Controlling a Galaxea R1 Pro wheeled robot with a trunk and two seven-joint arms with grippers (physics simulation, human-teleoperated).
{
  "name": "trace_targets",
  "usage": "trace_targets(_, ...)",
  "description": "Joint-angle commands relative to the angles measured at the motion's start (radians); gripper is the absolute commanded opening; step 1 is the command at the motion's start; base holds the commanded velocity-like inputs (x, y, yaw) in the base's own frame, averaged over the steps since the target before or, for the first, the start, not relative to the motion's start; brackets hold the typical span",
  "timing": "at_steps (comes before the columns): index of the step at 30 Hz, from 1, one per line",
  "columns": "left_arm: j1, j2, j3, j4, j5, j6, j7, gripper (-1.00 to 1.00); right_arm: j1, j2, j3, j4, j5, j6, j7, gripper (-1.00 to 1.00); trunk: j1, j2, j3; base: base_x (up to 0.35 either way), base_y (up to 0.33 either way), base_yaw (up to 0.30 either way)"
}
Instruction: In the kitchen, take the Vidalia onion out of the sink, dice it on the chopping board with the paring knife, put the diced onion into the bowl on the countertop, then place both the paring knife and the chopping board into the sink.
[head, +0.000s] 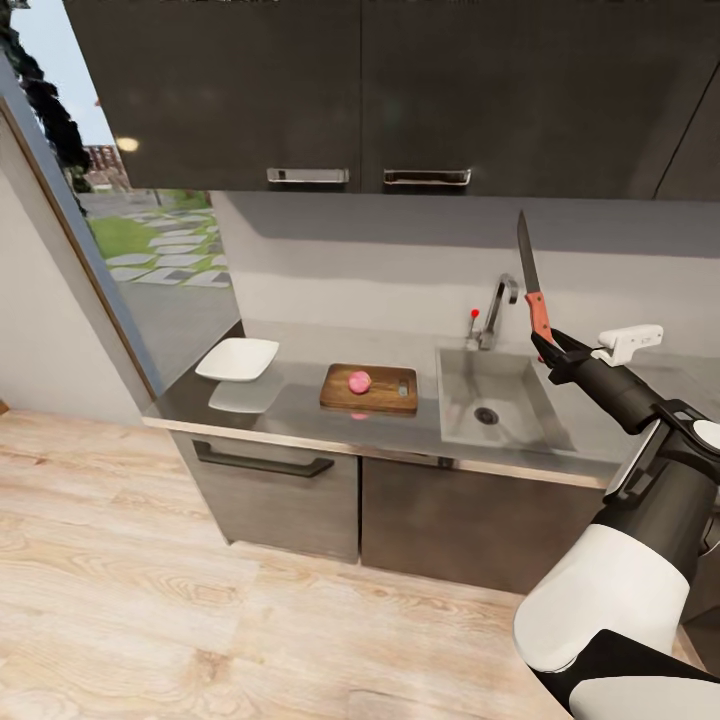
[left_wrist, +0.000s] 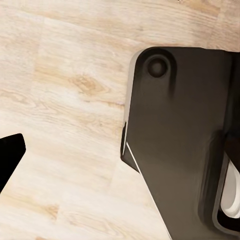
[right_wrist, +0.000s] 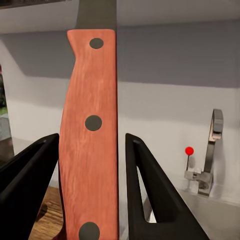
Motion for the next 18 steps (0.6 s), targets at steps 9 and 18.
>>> trace_targets(9,0.000,0.002,-0.008,0.000,0.007,-0.003,0.009,1.00,-0.002,0.001,-0.002,-0.002,0.003,0.009,0.005,-1.00,0.001,-0.002,0.011,0.000,0.000,0.000)
trace_targets(18,0.000,0.002,-0.008,0.000,0.007,-0.003,0.009,1.00,-0.002,0.001,-0.002,-0.001,0.002,0.008,0.005,-1.00,0.001,-0.002,0.025,0.000,0.000,0.000)
